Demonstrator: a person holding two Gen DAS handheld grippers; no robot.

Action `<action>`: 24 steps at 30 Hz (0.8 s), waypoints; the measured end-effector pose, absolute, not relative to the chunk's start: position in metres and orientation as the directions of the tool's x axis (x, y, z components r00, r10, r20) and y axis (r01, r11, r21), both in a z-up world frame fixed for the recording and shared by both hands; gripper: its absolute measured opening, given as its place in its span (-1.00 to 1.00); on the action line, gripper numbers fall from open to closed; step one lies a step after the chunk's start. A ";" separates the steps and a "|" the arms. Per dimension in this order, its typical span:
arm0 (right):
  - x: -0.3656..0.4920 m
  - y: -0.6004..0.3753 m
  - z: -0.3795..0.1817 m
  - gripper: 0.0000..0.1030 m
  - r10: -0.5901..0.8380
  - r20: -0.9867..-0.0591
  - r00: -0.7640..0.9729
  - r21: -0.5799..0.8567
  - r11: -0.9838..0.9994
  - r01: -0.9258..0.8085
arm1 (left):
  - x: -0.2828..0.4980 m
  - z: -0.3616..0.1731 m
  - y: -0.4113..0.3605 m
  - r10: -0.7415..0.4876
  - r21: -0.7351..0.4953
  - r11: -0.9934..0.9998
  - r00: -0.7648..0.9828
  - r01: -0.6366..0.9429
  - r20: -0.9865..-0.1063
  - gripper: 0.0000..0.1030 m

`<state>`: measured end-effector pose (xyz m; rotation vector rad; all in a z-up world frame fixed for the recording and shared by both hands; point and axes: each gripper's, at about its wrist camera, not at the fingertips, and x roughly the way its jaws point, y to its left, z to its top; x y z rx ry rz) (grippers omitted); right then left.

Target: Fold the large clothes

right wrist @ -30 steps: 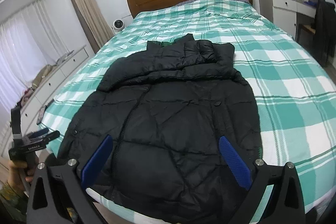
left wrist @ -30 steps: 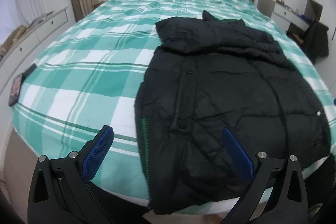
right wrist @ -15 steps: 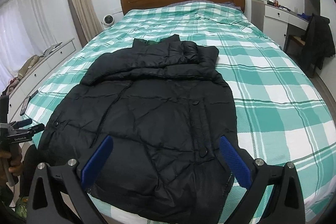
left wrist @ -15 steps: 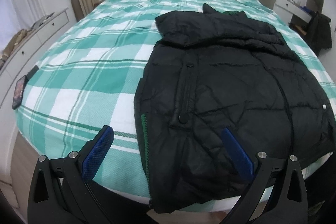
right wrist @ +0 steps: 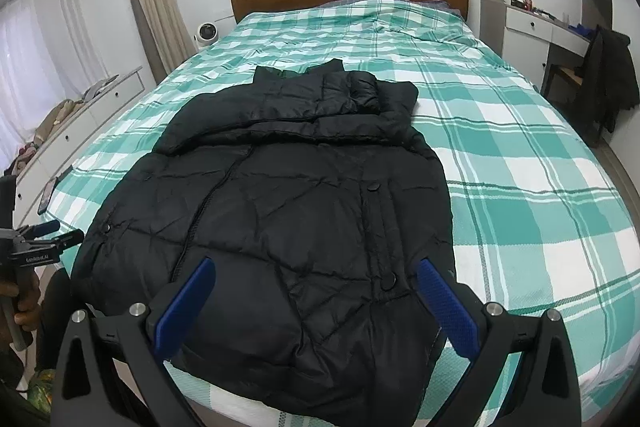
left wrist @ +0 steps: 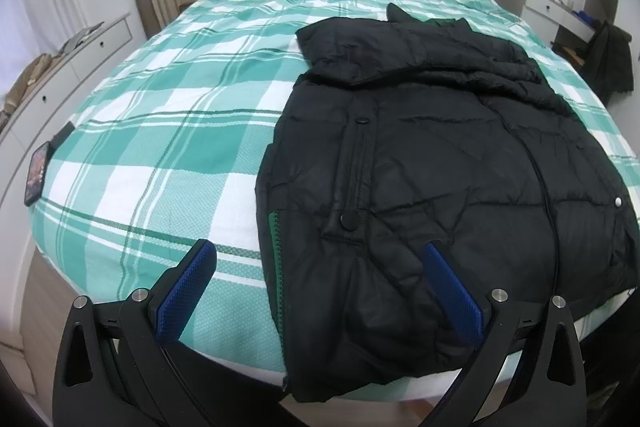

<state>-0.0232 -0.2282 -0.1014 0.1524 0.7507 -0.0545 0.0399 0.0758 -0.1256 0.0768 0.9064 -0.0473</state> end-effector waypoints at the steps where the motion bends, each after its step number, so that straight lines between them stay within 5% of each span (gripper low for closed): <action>1: -0.023 -0.229 -0.101 1.00 0.005 -0.683 0.730 0.120 0.987 0.106 | 0.040 -0.126 0.076 -0.008 0.047 0.996 0.615 0.074 -0.788 0.99; 14: -0.025 -0.231 -0.101 1.00 0.004 -0.688 0.725 0.118 0.987 0.107 | 0.040 -0.126 0.081 -0.023 0.029 0.996 0.593 0.079 -0.805 0.99; 24: -0.055 -0.269 -0.105 1.00 -0.090 -0.733 0.674 0.030 0.986 0.164 | 0.045 -0.138 0.166 -0.262 -0.299 0.954 0.484 -0.001 -0.835 0.99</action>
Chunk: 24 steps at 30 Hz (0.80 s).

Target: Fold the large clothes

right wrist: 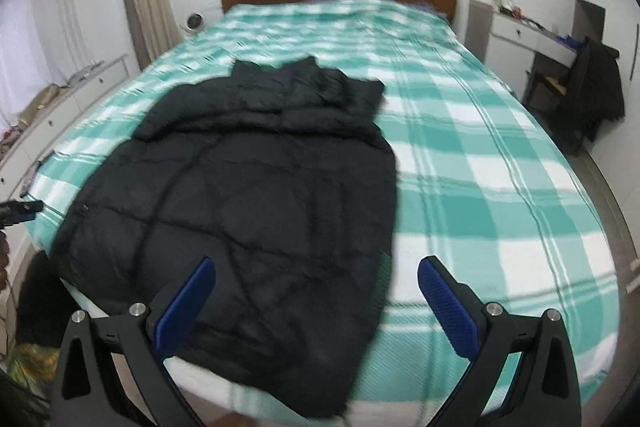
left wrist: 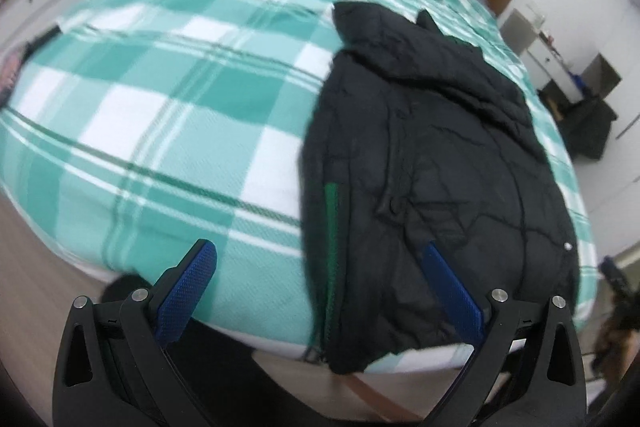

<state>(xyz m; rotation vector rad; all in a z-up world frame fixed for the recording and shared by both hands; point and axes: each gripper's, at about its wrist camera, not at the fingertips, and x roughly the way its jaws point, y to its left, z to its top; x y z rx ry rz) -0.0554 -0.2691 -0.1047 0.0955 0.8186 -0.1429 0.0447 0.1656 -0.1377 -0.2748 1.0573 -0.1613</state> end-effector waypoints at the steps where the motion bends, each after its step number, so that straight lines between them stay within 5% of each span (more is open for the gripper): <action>1: -0.058 -0.274 -0.108 1.00 -0.088 -0.744 0.663 0.044 0.983 0.179 | 0.046 -0.143 0.162 -0.280 -0.312 0.950 0.465 0.009 -0.840 0.99; 6: -0.068 -0.299 -0.130 1.00 0.000 -0.793 0.609 0.171 0.960 0.222 | 0.052 -0.182 0.133 -0.331 -0.342 0.939 0.346 0.031 -0.878 0.99; 17: -0.057 -0.282 -0.168 1.00 0.122 -0.861 0.494 0.214 0.968 0.134 | 0.046 -0.200 0.100 -0.289 -0.268 0.957 0.313 0.110 -0.905 0.98; 24: -0.050 -0.274 -0.175 1.00 0.106 -0.874 0.474 0.187 0.974 0.125 | 0.044 -0.201 0.111 -0.329 -0.313 0.944 0.295 0.102 -0.897 0.64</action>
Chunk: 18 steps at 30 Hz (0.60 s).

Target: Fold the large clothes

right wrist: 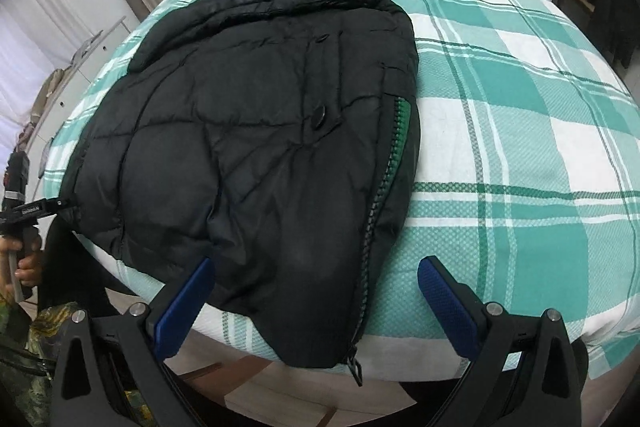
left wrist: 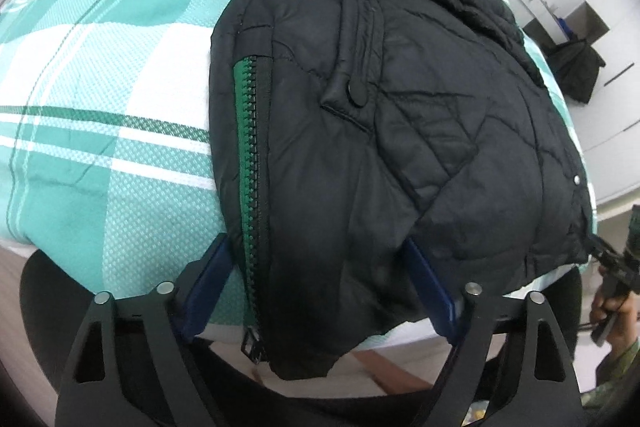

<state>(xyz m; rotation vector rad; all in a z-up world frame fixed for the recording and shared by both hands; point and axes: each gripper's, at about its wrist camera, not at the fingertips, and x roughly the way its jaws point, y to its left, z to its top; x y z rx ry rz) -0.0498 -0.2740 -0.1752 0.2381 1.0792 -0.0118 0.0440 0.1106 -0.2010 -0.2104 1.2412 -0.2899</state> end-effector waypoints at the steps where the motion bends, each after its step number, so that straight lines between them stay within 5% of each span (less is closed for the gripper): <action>1: -0.049 -0.275 -0.176 1.00 0.108 -0.874 0.474 0.192 0.973 0.131 | 0.043 -0.201 0.111 -0.331 -0.316 0.944 0.293 0.100 -0.897 0.59; 18: -0.047 -0.287 -0.182 1.00 0.145 -0.864 0.482 0.267 0.944 0.194 | 0.039 -0.197 0.112 -0.326 -0.308 0.945 0.284 0.107 -0.902 -0.07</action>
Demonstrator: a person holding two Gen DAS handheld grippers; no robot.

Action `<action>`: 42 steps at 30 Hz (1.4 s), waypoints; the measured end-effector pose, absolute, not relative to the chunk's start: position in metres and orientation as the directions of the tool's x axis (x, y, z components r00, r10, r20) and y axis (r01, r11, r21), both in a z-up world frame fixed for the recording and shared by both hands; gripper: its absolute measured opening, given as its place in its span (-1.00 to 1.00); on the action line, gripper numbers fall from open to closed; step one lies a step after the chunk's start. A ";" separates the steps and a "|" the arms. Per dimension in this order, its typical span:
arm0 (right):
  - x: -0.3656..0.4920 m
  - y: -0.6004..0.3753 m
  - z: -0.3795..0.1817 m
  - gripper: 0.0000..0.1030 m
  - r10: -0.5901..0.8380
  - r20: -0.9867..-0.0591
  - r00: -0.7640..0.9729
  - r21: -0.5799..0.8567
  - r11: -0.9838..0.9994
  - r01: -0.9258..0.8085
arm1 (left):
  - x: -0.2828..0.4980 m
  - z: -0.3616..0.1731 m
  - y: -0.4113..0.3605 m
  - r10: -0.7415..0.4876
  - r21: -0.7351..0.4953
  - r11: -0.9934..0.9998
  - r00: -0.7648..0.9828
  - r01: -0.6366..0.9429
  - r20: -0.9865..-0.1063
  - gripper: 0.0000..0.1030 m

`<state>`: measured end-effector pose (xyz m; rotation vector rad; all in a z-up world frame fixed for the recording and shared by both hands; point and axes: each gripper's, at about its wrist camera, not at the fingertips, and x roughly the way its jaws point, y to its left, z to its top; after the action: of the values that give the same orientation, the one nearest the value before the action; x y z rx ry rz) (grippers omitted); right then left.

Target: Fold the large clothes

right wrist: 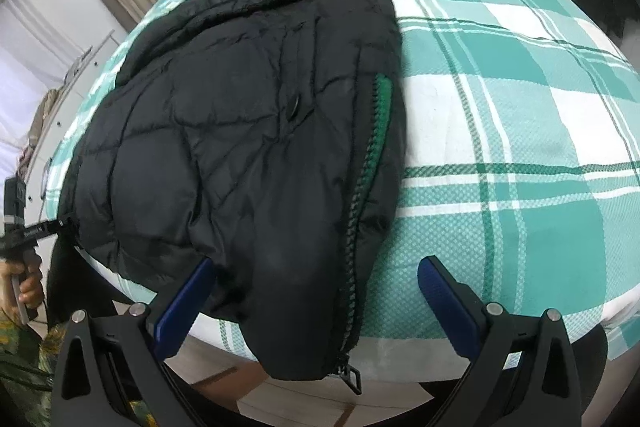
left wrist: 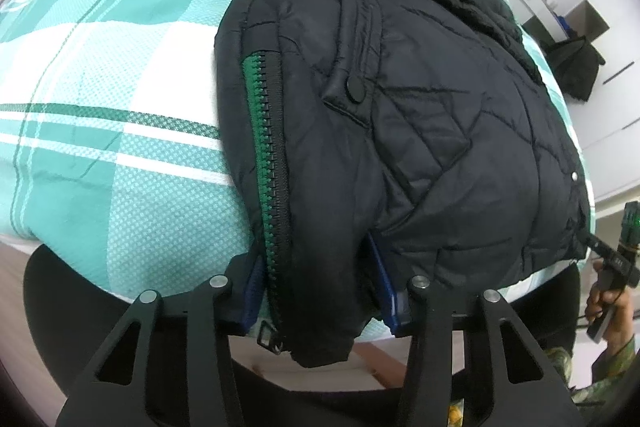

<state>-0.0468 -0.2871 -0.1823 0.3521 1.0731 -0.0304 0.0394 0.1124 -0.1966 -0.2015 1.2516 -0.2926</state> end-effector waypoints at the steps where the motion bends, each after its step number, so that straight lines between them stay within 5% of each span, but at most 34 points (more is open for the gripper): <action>1: -0.048 -0.289 -0.181 1.00 0.147 -0.860 0.488 0.273 0.942 0.196 | 0.039 -0.197 0.113 -0.323 -0.304 0.946 0.285 0.111 -0.902 -0.07; 8: -0.048 -0.294 -0.185 1.00 0.194 -0.847 0.495 0.328 0.924 0.198 | 0.038 -0.200 0.104 -0.280 -0.252 0.959 0.288 0.130 -0.916 -0.06; 10: -0.046 -0.294 -0.188 0.97 0.212 -0.845 0.490 0.345 0.918 0.198 | 0.038 -0.198 0.102 -0.276 -0.246 0.960 0.290 0.136 -0.917 -0.21; 11: -0.046 -0.292 -0.188 0.86 0.227 -0.843 0.487 0.357 0.914 0.193 | 0.038 -0.197 0.102 -0.276 -0.246 0.960 0.289 0.137 -0.917 -0.26; 13: -0.044 -0.288 -0.186 0.02 0.250 -0.842 0.478 0.368 0.914 0.171 | 0.038 -0.195 0.102 -0.281 -0.252 0.959 0.288 0.133 -0.915 -0.47; 17: -0.043 -0.288 -0.181 -0.43 0.258 -0.842 0.474 0.376 0.911 0.172 | 0.037 -0.187 0.106 -0.304 -0.276 0.952 0.294 0.133 -0.906 -0.65; 42: -0.049 -0.291 -0.114 -0.63 0.309 -0.767 0.562 0.426 0.900 0.086 | 0.018 -0.129 0.119 -0.405 -0.375 0.914 0.405 0.155 -0.820 -0.75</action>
<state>-0.0494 -0.2905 -0.1135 0.4483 0.9731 0.1363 0.0175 0.1193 -0.1293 -0.2557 1.1008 -0.3578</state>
